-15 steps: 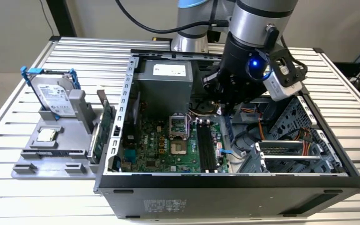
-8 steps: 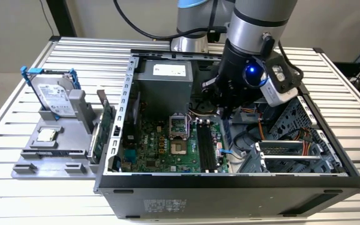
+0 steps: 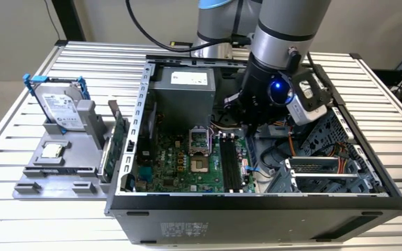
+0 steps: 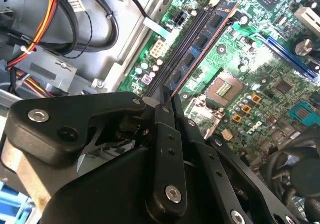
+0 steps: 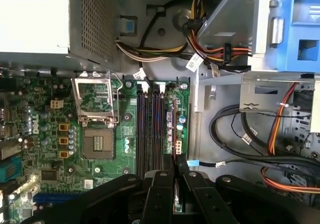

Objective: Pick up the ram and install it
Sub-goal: 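Insert the ram into the slot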

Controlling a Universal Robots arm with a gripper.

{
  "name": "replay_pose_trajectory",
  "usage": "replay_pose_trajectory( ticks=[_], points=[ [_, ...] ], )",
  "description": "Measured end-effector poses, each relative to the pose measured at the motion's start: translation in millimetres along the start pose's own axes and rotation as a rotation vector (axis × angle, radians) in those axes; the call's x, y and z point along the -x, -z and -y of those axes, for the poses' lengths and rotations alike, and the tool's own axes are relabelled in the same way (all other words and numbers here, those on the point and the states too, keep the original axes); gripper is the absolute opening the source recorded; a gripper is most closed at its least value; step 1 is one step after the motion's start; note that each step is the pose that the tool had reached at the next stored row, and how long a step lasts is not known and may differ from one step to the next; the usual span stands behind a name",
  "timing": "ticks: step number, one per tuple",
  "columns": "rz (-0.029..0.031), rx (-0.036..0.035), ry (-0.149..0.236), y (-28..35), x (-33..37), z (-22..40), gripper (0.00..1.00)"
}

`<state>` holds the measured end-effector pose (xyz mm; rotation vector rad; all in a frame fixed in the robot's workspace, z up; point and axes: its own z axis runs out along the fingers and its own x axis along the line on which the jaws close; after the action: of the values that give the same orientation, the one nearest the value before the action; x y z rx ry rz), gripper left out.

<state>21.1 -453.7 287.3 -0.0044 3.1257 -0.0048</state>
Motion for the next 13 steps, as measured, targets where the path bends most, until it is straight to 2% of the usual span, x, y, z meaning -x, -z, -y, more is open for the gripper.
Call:
replay_pose_trajectory(
  ticks=[5,13],
  points=[
    [0.0,0.0001,0.0,-9.1,-0.1,-3.4,0.0],
    [0.0006,-0.0003,0.0,-23.6,-0.4,-4.1,0.0]
  ],
)
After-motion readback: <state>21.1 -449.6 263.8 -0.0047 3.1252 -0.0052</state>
